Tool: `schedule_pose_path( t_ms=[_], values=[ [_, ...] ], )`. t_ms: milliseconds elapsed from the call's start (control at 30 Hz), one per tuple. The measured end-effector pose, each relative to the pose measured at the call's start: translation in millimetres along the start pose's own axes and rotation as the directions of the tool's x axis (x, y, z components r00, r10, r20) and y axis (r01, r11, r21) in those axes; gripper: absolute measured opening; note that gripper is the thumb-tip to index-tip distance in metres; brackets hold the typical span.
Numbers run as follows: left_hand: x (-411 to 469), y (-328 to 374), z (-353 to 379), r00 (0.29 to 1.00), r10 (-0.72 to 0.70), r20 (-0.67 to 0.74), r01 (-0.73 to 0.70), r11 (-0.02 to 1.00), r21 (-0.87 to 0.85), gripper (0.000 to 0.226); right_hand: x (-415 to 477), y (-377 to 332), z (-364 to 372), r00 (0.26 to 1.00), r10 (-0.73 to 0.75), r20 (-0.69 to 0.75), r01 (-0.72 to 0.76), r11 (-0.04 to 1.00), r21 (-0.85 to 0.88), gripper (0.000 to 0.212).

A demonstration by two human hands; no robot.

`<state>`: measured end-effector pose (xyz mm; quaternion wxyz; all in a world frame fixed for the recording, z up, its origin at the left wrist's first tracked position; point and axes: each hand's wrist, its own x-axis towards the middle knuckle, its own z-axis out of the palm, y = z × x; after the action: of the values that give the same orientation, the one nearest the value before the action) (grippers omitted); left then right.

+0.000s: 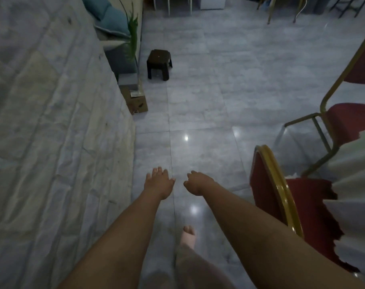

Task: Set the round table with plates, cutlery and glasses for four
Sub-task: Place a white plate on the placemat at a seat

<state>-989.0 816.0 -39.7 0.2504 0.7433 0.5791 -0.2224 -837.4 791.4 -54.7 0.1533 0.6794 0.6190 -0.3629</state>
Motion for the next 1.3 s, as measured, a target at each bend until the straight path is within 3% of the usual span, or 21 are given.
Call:
schedule_pose_path(
  t_ms=[300, 767, 1033, 1300],
  values=[
    [115.4, 23.7, -98.7, 0.997, 0.062, 0.039, -0.063, 0.997, 0.036, 0.063, 91.5, 28.6, -116.5, 0.995, 0.086, -0.043, -0.084, 0.996, 0.033, 0.053],
    [310.9, 118.4, -272.0, 0.939, 0.339, 0.062, -0.343, 0.902, 0.261, 0.064, 196.0, 106.8, -290.9, 0.926, 0.348, -0.149, -0.293, 0.908, 0.299, 0.056],
    [375.7, 238.5, -315.3, 0.834, 0.537, 0.131, -0.54, 0.741, 0.4, 0.062, 197.9, 207.2, -341.3, 0.826, 0.545, -0.145, -0.423, 0.769, 0.479, 0.055],
    [416.3, 413.0, -329.5, 0.702, 0.673, 0.231, -0.682, 0.544, 0.489, 0.062, 179.7, 346.8, -376.5, 0.705, 0.706, -0.072, -0.521, 0.584, 0.623, 0.056]
  ],
)
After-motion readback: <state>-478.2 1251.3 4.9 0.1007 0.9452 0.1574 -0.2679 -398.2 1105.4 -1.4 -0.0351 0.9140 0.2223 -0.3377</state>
